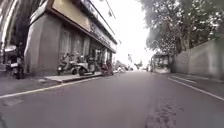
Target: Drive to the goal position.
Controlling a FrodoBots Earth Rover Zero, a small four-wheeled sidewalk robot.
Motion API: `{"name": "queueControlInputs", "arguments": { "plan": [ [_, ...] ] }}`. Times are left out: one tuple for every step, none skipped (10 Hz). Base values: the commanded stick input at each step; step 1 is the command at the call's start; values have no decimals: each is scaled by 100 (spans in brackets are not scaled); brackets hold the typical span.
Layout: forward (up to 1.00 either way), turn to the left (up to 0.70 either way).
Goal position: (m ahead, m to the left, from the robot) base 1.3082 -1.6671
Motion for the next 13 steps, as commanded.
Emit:
{"name": "queueControlInputs", "arguments": {
  "plan": [
    [45,0],
    [45,0],
    [45,0],
    [45,0],
    [45,0],
    [45,0],
    [45,0],
    [45,0],
    [45,0],
    [45,0],
    [45,12],
    [45,27],
    [45,27]
  ]
}}
